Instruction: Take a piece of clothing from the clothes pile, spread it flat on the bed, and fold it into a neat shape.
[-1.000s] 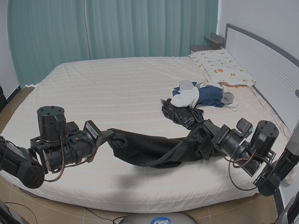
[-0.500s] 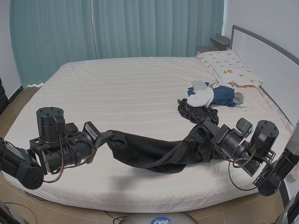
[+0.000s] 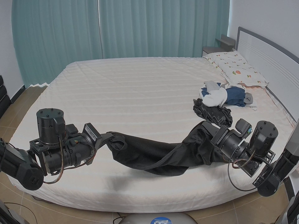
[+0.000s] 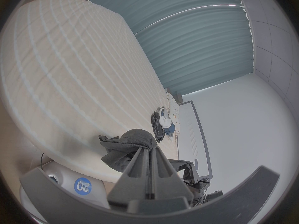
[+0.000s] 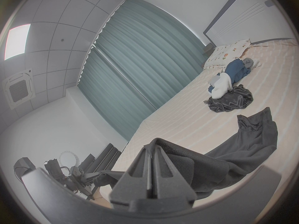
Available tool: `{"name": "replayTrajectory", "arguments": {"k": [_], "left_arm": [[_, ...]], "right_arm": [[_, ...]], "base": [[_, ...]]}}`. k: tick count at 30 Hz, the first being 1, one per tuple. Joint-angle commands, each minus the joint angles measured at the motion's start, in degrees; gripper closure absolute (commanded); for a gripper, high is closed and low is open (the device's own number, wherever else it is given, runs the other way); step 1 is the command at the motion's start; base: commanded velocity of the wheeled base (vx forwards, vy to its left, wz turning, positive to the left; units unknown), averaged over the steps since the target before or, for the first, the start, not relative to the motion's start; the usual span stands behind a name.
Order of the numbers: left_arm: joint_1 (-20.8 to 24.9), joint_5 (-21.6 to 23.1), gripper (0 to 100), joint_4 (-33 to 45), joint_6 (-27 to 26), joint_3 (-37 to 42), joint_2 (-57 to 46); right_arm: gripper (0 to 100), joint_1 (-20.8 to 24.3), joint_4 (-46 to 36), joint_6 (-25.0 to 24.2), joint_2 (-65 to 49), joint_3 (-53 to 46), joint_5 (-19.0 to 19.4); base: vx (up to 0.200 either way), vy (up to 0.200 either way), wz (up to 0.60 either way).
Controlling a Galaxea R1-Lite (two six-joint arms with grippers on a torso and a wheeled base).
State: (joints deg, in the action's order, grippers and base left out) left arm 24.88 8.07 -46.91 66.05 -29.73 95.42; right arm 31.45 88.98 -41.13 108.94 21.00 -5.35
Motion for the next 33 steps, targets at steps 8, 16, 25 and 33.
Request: {"name": "replayTrajectory", "arguments": {"k": [8,16,25,33], "left_arm": [[0.5,0.1,100,0.0,-0.1,1.0,0.6],[3.1,0.2,100,0.1,-0.2,1.3,1.4],[7.5,-0.4,100,4.2,-0.3,2.5,-1.6],[8.8,-0.6,100,15.7,-0.6,-3.8,-13.4]], "right_arm": [[100,-1.0,0.5,0.0,0.5,-0.4,0.2],[100,-3.5,0.5,0.2,-0.4,-3.7,2.1],[100,-0.4,0.4,0.2,-11.8,-12.7,1.9],[100,2.0,-10.3,2.3,-33.3,-9.5,1.4]], "base": [[0.0,0.1,0.0],[-0.15,0.0,0.0],[-0.2,0.0,0.0],[-0.1,0.0,0.0]]}}
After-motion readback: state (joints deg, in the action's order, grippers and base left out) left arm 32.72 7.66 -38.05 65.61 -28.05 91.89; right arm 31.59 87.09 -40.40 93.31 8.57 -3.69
